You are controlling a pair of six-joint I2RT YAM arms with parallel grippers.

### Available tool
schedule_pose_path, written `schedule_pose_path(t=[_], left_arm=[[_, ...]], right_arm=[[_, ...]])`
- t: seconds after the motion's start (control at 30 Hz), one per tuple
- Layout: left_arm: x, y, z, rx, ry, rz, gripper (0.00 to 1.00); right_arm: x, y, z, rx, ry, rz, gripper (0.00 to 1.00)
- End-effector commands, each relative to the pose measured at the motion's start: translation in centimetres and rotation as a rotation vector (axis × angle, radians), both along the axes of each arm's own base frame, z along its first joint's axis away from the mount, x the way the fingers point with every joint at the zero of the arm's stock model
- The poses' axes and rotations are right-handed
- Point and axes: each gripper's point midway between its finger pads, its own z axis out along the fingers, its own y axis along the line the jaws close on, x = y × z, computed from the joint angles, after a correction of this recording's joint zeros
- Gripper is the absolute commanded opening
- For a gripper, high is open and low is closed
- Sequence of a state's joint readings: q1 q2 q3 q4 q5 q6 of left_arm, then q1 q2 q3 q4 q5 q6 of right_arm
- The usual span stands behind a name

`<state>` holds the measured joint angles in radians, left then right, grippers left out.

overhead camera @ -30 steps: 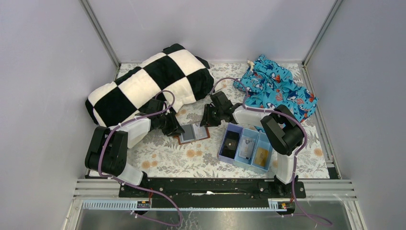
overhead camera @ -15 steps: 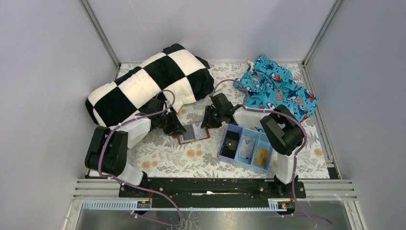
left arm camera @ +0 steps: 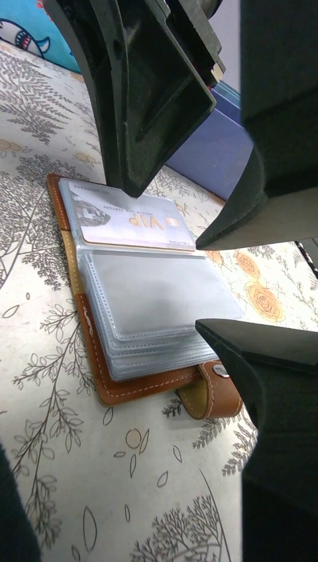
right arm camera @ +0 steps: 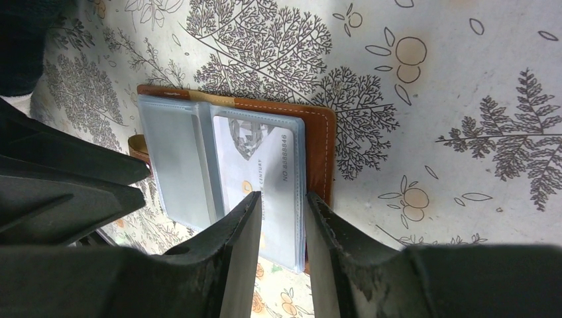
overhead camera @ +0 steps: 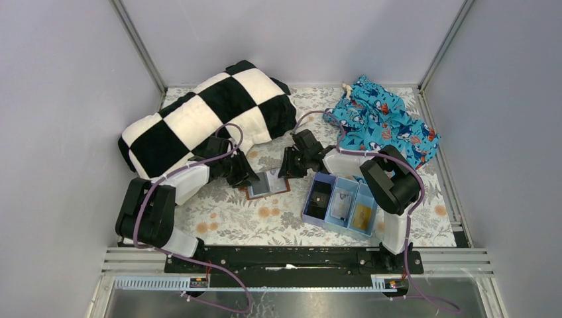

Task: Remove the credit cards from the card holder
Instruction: Remove the credit card from the card holder.

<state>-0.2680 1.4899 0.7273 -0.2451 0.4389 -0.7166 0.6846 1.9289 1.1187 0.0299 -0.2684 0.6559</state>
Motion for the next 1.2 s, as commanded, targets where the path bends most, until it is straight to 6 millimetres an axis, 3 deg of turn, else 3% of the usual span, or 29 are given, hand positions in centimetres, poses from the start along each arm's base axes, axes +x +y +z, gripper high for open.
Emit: schedule_pose_path(t=[0.0,0.53,0.83,1.0,1.17], left_arm=[[1.1,0.6,1.3,0.024,-0.073,0.045,0.48],[0.4,0.5,-0.4,0.076,-0.031,0.048,0.52],[0.3,-0.3,-0.4,0.040,-0.039,0.032,0.53],[0.7,-1.1,0.4,-0.001,-0.068,0.011,0.52],[1.0,-2.9,3.0,-0.117,-0.150,-0.073,0.50]], right_arm=[[0.1,0.1,0.4,0.015,-0.007,-0.002,0.38],[0.0,0.0,0.5,0.014,-0.005,0.004,0.39],[0.0,-0.1,0.6,0.012,-0.009,0.002,0.38],[0.0,-0.2,0.5,0.006,-0.013,0.003,0.38],[-0.1,-0.2,0.7,0.010,-0.015,0.002,0.38]])
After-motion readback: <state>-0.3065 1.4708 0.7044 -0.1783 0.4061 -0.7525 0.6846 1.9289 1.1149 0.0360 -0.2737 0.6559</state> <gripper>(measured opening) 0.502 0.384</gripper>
